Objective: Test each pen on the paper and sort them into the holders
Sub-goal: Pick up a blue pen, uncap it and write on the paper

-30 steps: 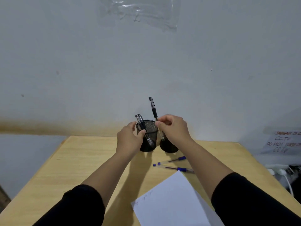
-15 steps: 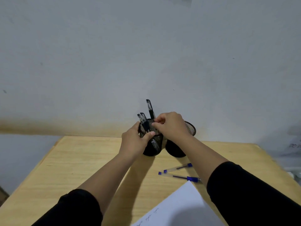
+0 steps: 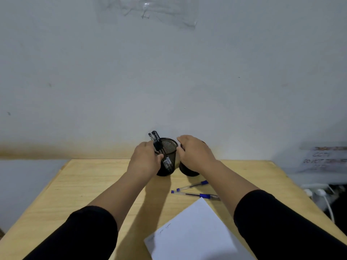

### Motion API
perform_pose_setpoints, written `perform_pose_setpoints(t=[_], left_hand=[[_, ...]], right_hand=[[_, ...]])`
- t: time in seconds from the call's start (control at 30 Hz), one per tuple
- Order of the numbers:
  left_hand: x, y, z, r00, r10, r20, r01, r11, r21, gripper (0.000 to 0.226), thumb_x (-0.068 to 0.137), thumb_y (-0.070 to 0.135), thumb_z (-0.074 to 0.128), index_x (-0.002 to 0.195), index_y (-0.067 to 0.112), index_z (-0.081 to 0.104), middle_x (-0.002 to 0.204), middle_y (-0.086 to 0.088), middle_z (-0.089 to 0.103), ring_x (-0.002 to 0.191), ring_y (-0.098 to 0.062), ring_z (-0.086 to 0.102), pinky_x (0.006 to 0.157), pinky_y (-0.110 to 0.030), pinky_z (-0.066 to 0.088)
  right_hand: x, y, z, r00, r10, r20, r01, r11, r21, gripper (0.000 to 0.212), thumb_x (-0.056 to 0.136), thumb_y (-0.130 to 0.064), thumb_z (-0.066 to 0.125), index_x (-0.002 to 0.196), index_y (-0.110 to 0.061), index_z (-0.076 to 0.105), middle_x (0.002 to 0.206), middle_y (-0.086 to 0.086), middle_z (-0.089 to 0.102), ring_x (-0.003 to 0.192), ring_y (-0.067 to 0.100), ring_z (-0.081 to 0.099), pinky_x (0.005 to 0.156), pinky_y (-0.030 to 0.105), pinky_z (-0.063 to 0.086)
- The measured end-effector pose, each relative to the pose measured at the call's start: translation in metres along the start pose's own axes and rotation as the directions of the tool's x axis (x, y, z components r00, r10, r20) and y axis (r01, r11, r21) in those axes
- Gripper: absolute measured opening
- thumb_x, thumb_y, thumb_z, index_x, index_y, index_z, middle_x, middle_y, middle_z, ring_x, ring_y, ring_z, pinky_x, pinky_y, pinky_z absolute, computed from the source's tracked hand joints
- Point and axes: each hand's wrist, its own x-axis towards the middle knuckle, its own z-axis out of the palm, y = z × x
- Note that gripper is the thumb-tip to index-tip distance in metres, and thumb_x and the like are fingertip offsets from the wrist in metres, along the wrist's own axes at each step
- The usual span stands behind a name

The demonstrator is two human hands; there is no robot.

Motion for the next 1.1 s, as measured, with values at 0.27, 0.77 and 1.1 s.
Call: perform_pose_setpoints(t=[0.27, 0.77, 1.1], left_hand=[[-0.044, 0.039, 0.011, 0.967, 0.244, 0.076, -0.255, 0.937, 0.239, 0.039, 0.090, 0.024, 0.050, 0.125, 0.008, 0.045, 0.125, -0.009, 0.050, 0.122, -0.024, 0.042, 0.092, -0.031, 0.040], [-0.076, 0.049, 0.094, 0.863, 0.310, 0.400, -0.475, 0.769, 0.428, 0.036, 0.088, 0.009, 0.052, 0.124, 0.013, 0.051, 0.122, -0.006, 0.054, 0.115, -0.022, 0.046, 0.088, -0.030, 0.045], [-0.068, 0.042, 0.103, 0.916, 0.293, 0.272, -0.369, 0.883, 0.290, 0.025, 0.089, 0.018, 0.053, 0.114, 0.020, 0.054, 0.113, -0.002, 0.057, 0.110, -0.017, 0.047, 0.078, -0.027, 0.045]], right_hand=[[-0.065, 0.016, -0.006, 0.999, 0.023, -0.044, -0.027, 0.994, -0.107, 0.043, 0.094, -0.025, 0.042, 0.134, -0.011, 0.044, 0.139, 0.004, 0.047, 0.130, 0.021, 0.040, 0.101, 0.030, 0.035], [-0.137, 0.085, 0.043, 0.983, 0.181, 0.017, -0.178, 0.978, -0.113, 0.032, 0.095, -0.021, 0.040, 0.122, -0.014, 0.055, 0.118, 0.007, 0.055, 0.110, 0.022, 0.052, 0.083, 0.031, 0.046], [-0.124, 0.100, 0.055, 0.987, 0.147, -0.063, -0.154, 0.981, -0.114, 0.024, 0.095, -0.018, 0.043, 0.112, -0.019, 0.060, 0.109, 0.001, 0.061, 0.105, 0.020, 0.048, 0.084, 0.032, 0.042]])
